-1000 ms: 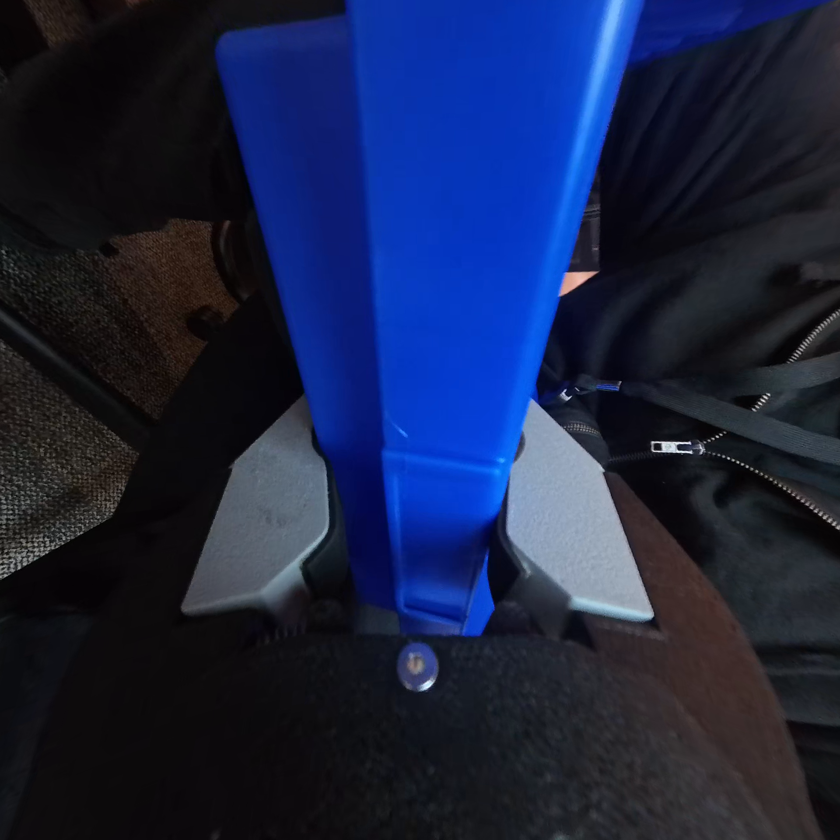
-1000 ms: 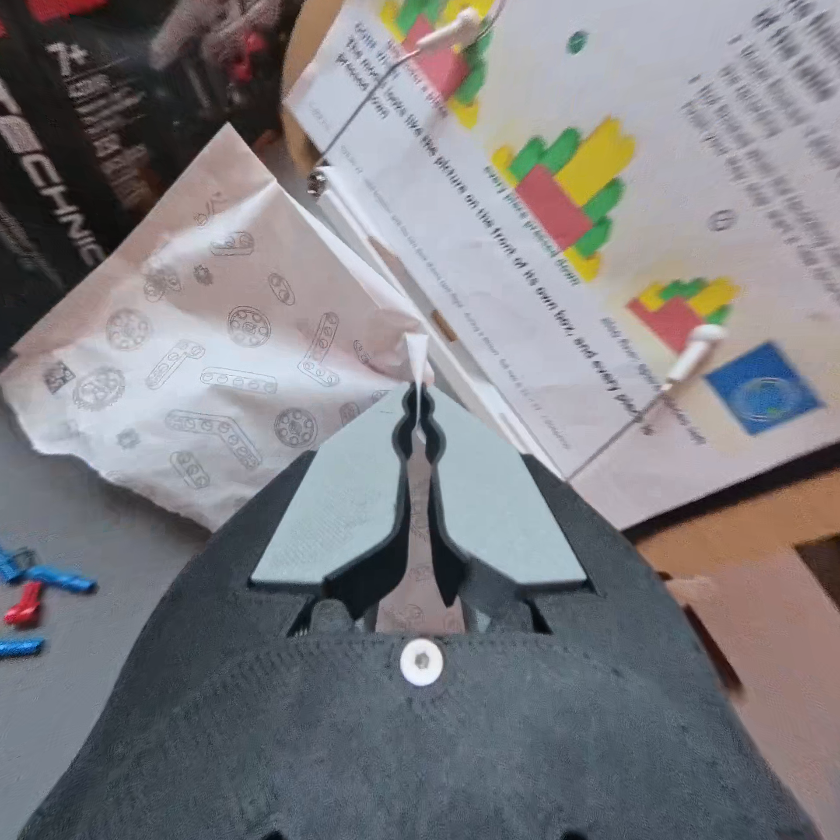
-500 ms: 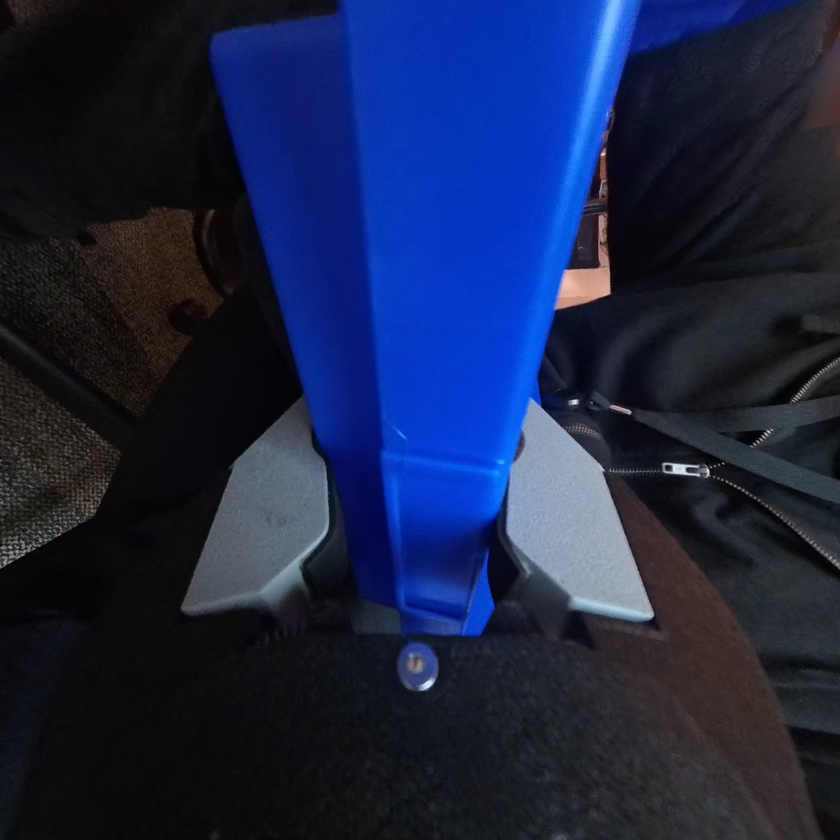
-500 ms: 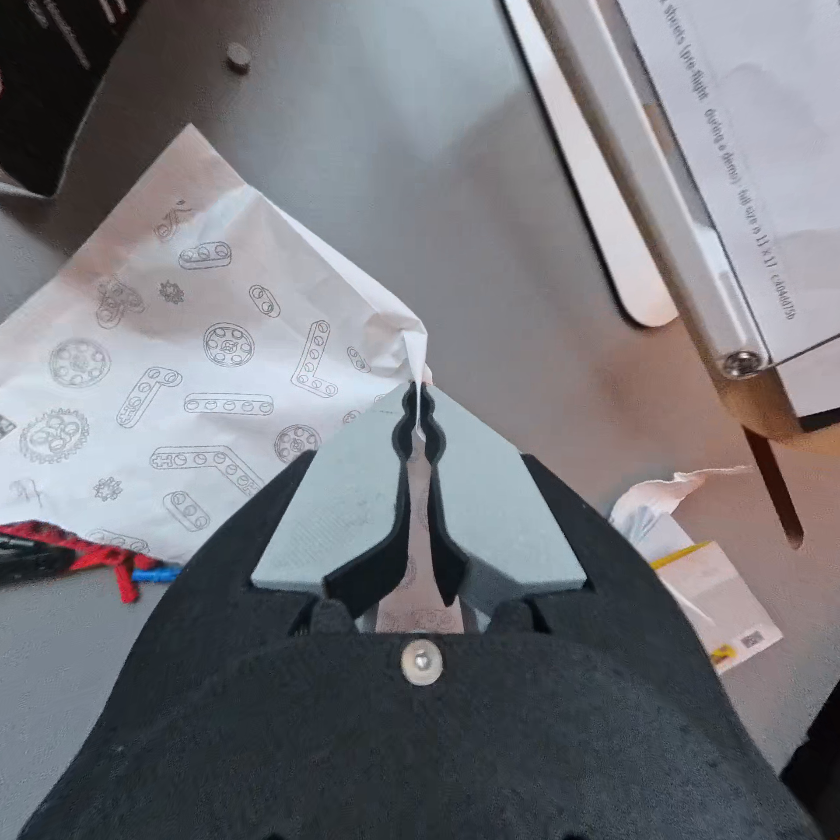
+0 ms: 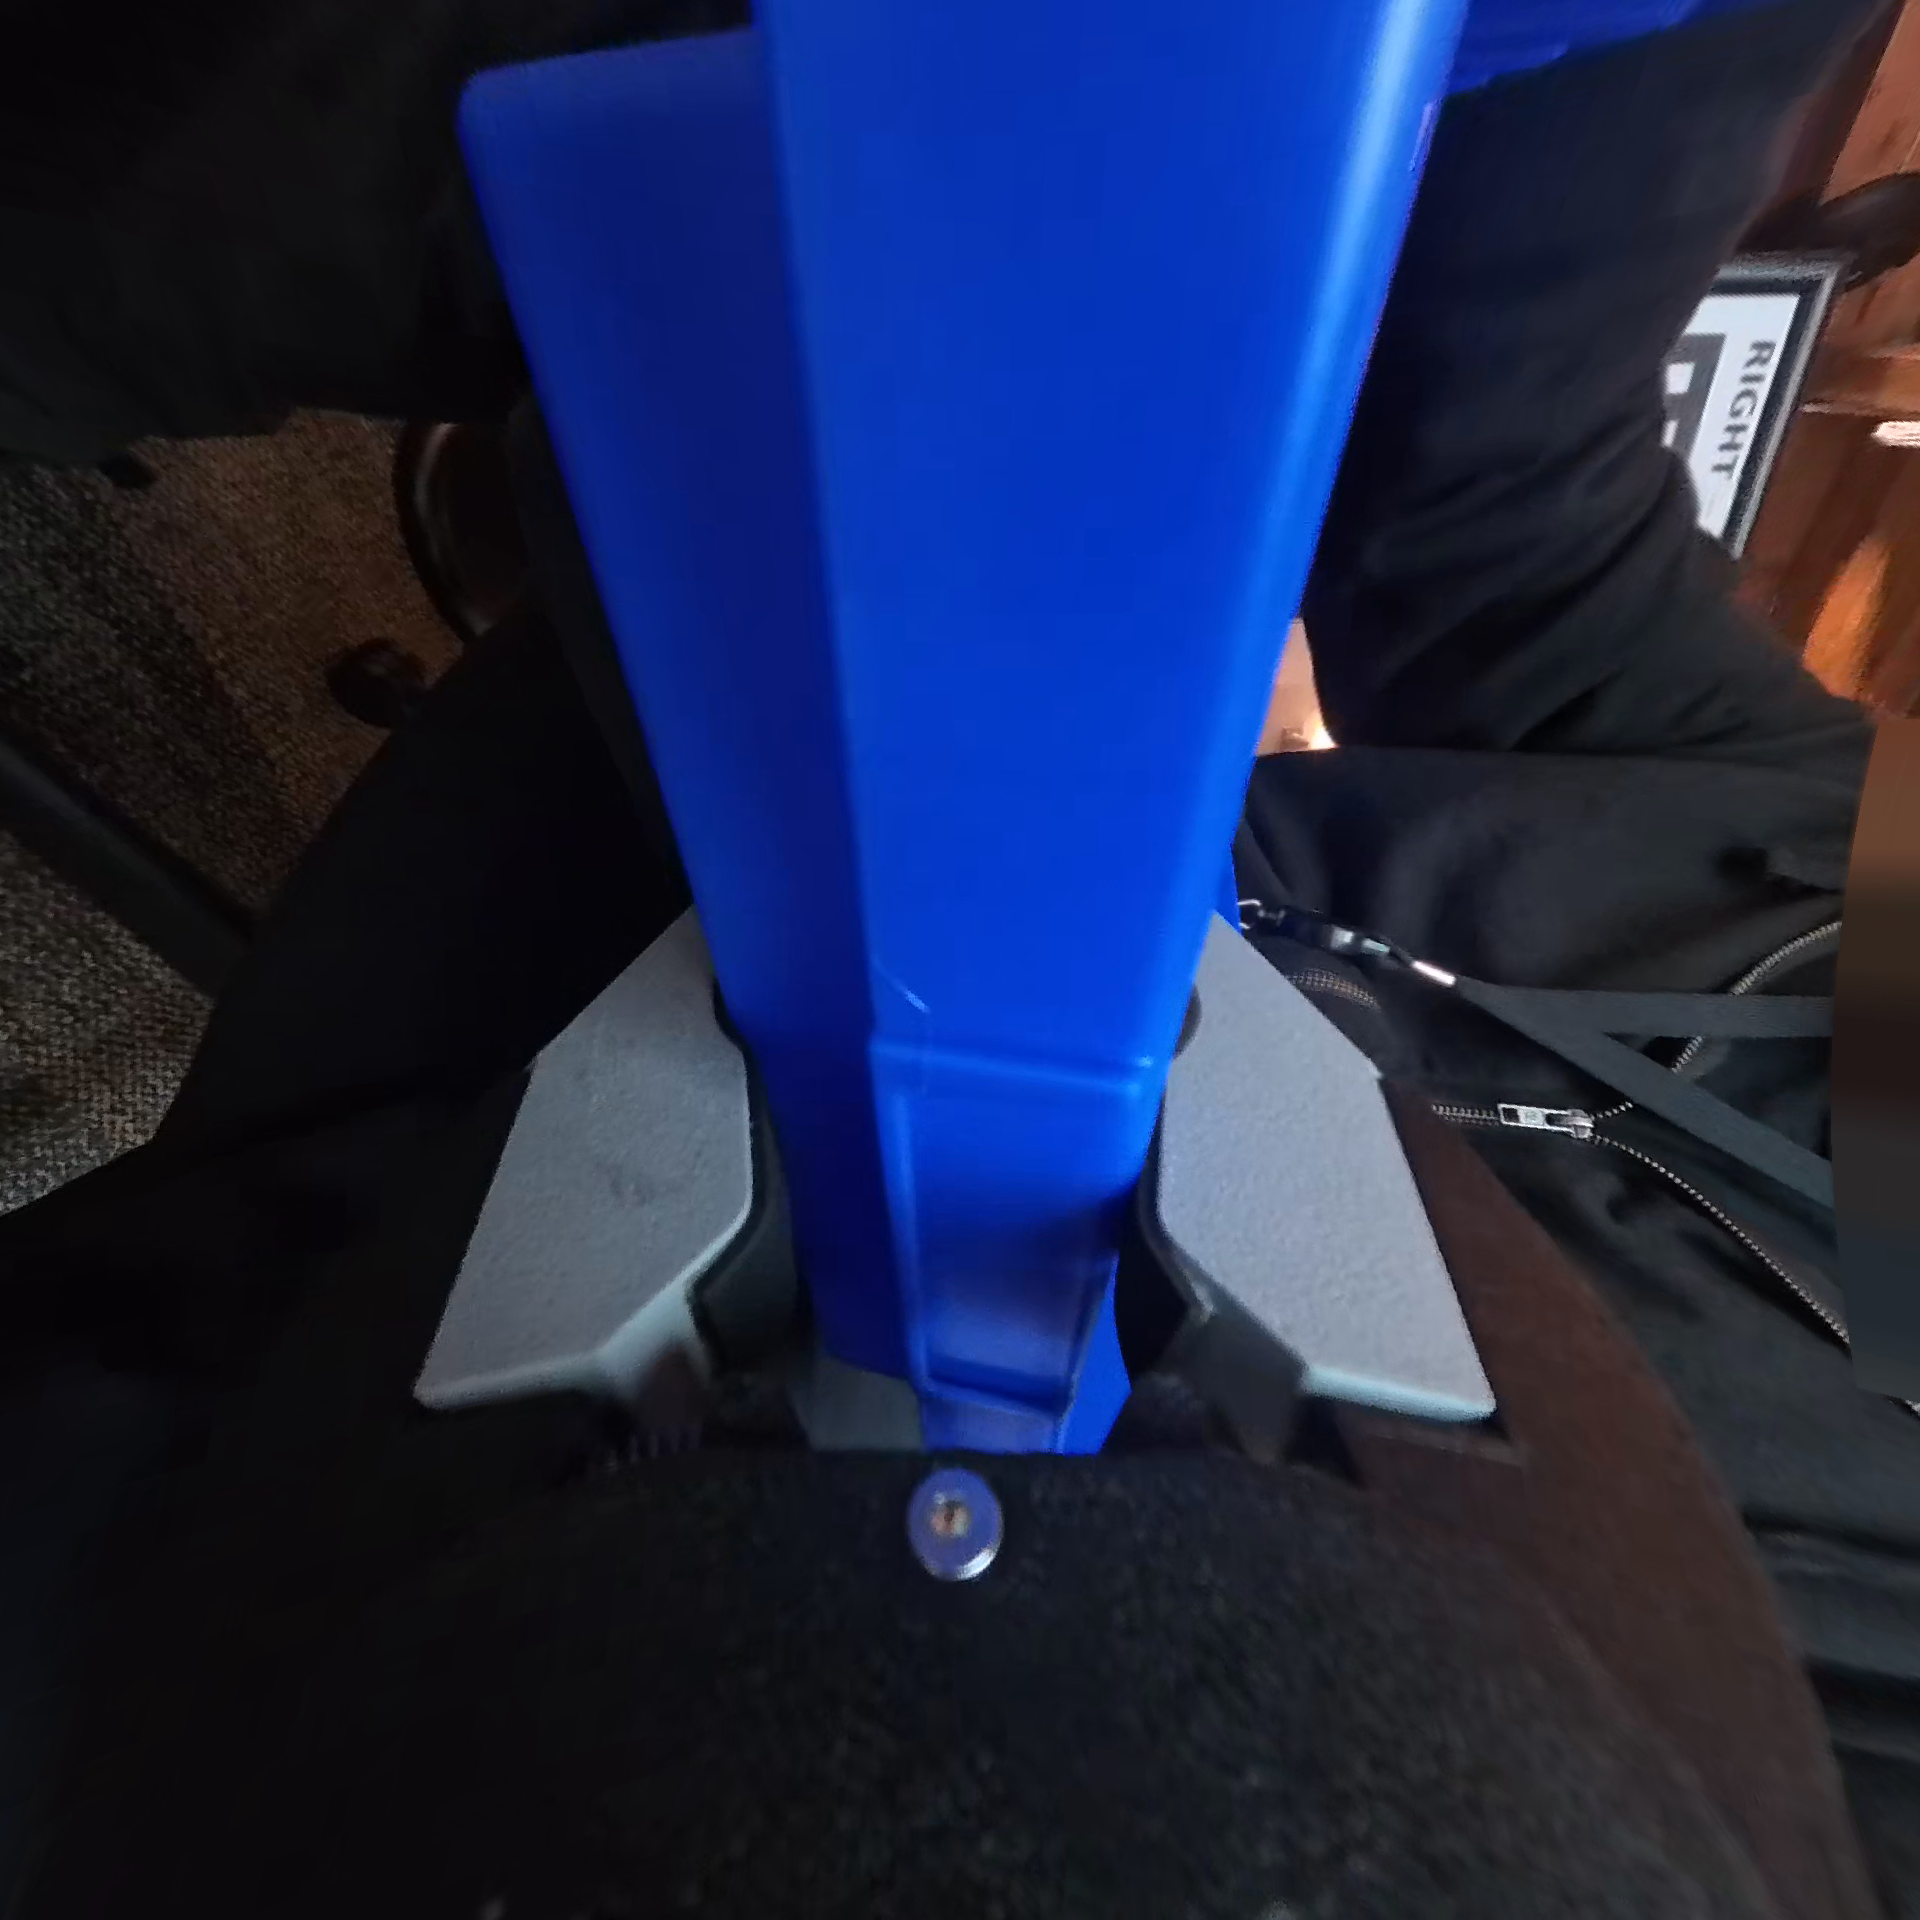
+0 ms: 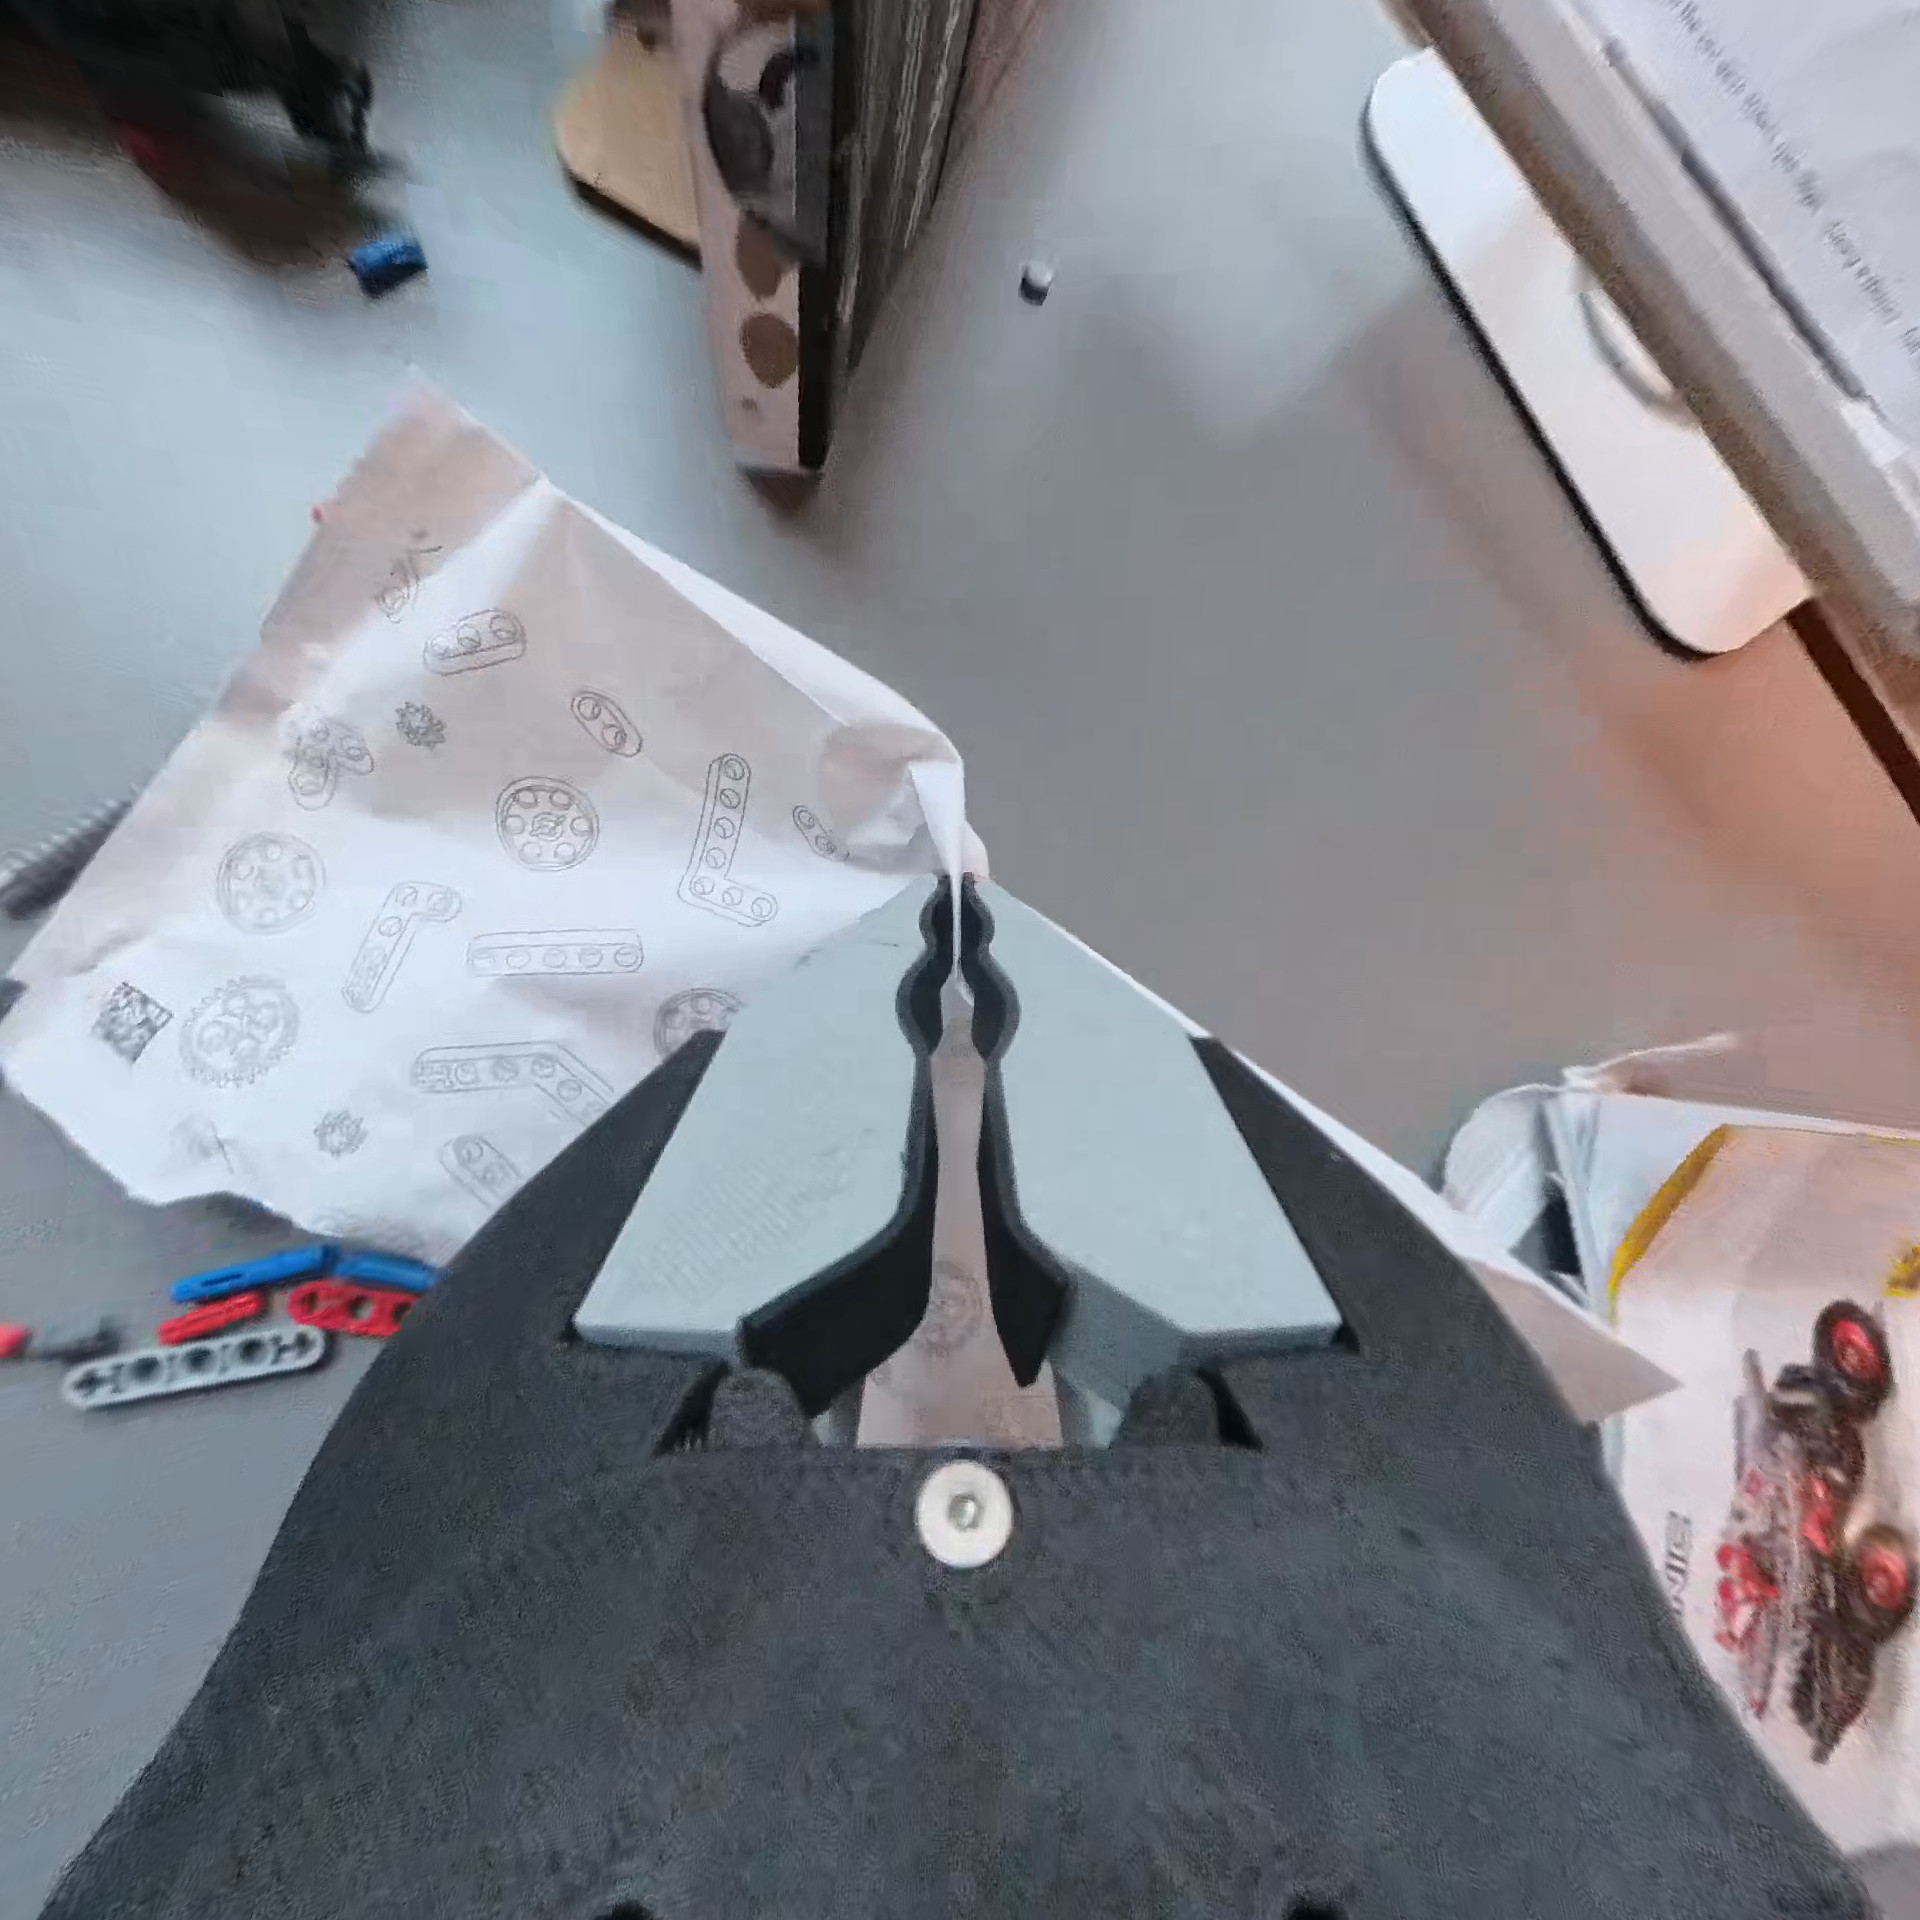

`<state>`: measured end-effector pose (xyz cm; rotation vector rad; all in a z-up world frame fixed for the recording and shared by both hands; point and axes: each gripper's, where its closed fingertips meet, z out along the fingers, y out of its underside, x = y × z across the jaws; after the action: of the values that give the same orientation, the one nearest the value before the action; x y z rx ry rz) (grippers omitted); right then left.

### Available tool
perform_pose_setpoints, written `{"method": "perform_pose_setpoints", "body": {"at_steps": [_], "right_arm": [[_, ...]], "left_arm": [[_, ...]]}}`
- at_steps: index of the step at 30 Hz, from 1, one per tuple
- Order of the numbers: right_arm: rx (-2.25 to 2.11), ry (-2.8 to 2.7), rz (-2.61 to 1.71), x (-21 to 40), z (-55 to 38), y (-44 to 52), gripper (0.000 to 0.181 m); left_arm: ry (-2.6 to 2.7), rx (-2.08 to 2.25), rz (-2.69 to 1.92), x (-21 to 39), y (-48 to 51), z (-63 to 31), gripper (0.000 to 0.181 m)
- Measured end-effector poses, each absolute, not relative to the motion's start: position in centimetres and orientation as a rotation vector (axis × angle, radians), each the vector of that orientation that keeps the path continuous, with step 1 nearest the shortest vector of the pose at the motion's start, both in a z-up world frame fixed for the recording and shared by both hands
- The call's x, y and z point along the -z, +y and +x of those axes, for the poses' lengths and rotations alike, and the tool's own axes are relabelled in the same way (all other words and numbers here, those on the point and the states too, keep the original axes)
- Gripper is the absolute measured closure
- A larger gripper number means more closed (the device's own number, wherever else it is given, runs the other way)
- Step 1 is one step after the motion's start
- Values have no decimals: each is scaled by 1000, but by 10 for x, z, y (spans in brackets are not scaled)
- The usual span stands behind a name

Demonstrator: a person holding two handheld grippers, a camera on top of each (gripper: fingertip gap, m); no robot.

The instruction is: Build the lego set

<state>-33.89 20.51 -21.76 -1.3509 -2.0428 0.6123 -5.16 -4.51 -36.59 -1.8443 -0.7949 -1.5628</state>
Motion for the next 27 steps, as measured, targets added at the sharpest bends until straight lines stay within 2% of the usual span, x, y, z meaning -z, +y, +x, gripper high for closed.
{"method": "perform_pose_setpoints", "body": {"at_steps": [5, 16, 24, 27], "right_arm": [[-775, -1782, -1387, 169, -359, 228, 181], [-553, -1701, -1335, 188, -404, 206, 181], [-325, -1914, -1158, 209, -385, 191, 181], [-369, -1809, -1114, 173, -380, 213, 181]], "left_arm": [[-797, 1574, -1829, 366, -49, -52, 106], [-855, 1661, -1843, 387, -55, -70, 106], [-817, 1654, -1847, 388, -57, -72, 106], [-814, 1649, -1847, 388, -57, -72, 106]]}}
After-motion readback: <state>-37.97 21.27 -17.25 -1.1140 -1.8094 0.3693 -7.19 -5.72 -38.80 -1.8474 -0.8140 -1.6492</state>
